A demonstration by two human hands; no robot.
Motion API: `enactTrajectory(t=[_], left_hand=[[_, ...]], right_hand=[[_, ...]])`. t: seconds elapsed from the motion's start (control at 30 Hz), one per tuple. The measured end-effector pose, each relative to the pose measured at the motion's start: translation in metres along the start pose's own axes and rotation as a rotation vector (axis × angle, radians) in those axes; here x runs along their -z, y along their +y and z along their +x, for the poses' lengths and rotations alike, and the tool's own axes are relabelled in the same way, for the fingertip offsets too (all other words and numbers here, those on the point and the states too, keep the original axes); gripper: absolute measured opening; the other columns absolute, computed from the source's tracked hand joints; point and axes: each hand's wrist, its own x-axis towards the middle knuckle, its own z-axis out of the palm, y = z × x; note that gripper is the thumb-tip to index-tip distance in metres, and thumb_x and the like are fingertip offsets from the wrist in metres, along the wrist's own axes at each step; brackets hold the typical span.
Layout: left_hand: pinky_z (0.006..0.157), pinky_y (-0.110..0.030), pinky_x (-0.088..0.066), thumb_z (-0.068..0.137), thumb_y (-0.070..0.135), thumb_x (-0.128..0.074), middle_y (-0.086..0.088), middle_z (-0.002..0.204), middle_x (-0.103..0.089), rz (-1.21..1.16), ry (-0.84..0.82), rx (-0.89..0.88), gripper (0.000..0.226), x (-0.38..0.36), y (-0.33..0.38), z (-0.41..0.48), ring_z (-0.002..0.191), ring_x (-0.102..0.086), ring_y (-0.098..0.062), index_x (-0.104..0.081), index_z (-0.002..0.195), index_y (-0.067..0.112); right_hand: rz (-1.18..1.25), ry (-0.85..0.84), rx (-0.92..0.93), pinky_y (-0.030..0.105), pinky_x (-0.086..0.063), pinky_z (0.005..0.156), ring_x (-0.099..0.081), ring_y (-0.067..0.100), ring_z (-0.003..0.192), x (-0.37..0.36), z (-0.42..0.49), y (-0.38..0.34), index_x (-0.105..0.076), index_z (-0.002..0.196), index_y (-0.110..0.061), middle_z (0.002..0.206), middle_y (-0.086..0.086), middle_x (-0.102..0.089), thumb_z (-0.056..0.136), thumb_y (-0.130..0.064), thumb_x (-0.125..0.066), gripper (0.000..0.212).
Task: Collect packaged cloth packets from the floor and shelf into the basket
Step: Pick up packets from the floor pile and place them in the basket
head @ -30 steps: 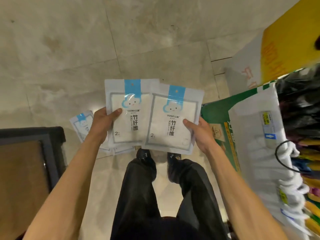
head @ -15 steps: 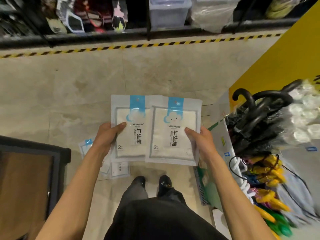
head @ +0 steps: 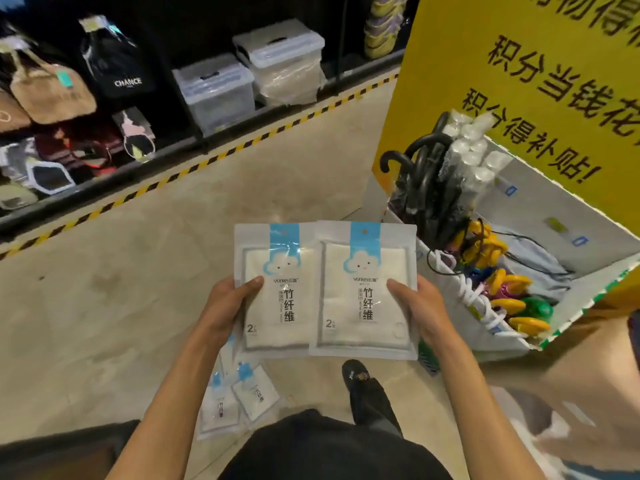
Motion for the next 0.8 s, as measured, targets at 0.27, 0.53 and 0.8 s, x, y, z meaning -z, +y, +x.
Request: enactTrajectory(t=[0.27, 0.53, 0.8], left_hand=[[0.069, -0.029, -0.060, 0.092, 0.011, -0.068, -0.012, 0.094, -0.078, 0.218, -0.296, 0.018, 0.010, -0.034, -0.017, -0.026, 0.084, -0.075, -0.023, -0.072, 0.099, 0.004], [0.084, -0.038, -0.060, 0.092, 0.008, -0.067, -0.017, 0.102, -0.076, 0.384, -0.581, 0.056, 0.012, -0.105, -0.051, -0.076, 0.091, -0.074, -0.028, -0.071, 0.102, 0.002], [0.085, -0.044, -0.061, 0.092, 0.012, -0.067, -0.017, 0.112, -0.074, 0.597, -0.882, 0.082, 0.029, -0.180, -0.132, -0.174, 0.101, -0.073, -0.033, -0.066, 0.119, 0.002]], right_hand=[[0.133, 0.320, 0.043, 0.045, -0.061, 0.077, -0.074, 0.029, 0.093, 0.047, -0.115, 0.067, -0.067, 0.117, -0.010, 0.103, 0.008, -0.076, 0.090, -0.009, -0.069, 0.027], [0.260, 0.610, 0.075, 0.048, -0.059, 0.084, -0.074, 0.029, 0.095, 0.096, -0.232, 0.138, -0.068, 0.117, -0.009, 0.105, 0.010, -0.076, 0.089, -0.013, -0.072, 0.029], [0.454, 0.850, 0.083, 0.040, -0.060, 0.080, -0.074, 0.022, 0.093, 0.144, -0.379, 0.231, -0.067, 0.117, -0.019, 0.105, 0.004, -0.076, 0.090, -0.014, -0.071, 0.028]])
